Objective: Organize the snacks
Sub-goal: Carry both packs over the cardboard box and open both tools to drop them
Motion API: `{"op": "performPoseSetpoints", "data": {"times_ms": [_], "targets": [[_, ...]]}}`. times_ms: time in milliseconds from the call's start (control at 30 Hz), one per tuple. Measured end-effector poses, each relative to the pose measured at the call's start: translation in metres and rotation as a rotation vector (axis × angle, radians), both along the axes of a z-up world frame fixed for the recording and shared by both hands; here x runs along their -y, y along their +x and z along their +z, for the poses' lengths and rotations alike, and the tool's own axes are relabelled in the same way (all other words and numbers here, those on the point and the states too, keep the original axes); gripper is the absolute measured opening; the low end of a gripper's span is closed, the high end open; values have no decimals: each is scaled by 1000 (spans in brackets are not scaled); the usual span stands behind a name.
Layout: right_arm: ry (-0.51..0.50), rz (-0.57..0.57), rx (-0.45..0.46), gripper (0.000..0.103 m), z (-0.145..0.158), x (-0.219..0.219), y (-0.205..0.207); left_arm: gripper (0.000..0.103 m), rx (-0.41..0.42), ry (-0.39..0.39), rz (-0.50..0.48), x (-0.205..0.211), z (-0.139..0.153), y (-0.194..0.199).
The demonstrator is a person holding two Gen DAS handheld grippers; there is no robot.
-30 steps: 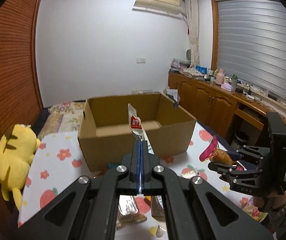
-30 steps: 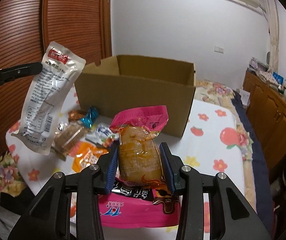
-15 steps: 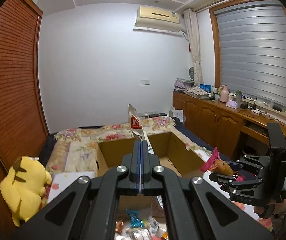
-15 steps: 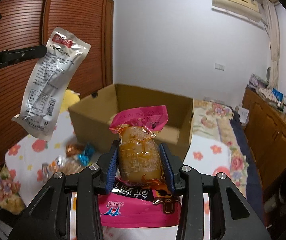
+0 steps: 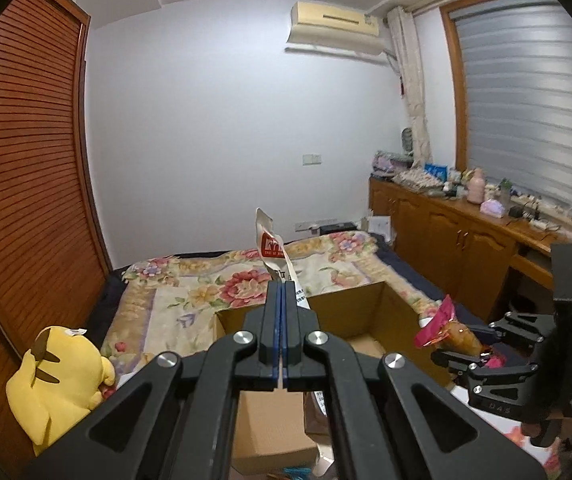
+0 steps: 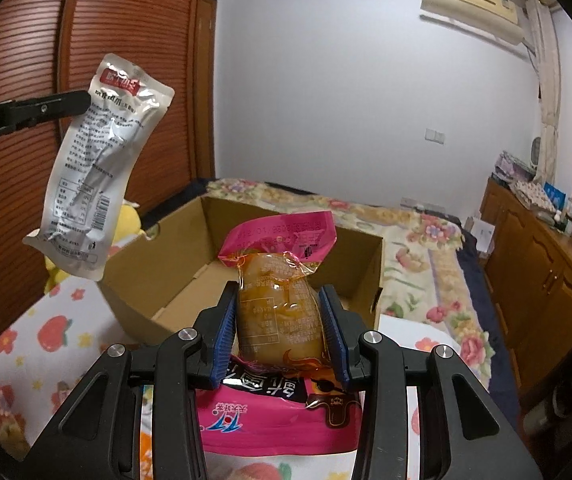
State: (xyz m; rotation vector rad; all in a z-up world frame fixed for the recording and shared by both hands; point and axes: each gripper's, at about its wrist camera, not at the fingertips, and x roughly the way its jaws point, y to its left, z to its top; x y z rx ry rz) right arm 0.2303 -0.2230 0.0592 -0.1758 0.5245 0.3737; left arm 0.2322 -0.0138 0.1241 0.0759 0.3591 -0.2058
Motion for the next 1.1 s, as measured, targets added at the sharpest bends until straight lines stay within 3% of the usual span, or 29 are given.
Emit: {"op": "performPoseSetpoints", "data": {"times_ms": [167, 400, 767, 867, 933, 1067, 1100], "targets": [[-16, -47, -66, 40, -19, -3, 30, 0, -62, -8, 7, -1, -26, 28], [-1, -51, -142, 40, -40, -9, 51, 0, -118, -3, 0, 3, -55, 39], [-11, -39, -203, 47, -63, -20, 58, 0, -162, 5, -5, 5, -65, 45], [8, -36, -204, 51, -63, -19, 56, 16, -185, -4, -11, 2, -68, 47], [20, -39, -195, 55, -61, -17, 53, 33, -190, -37, -20, -2, -70, 44], [62, -21, -176, 55, -52, -14, 40, 39, -200, -53, -28, -5, -72, 36], [71, -14, -171, 55, -50, -14, 37, 46, -204, -49, -31, -5, -73, 32]]}}
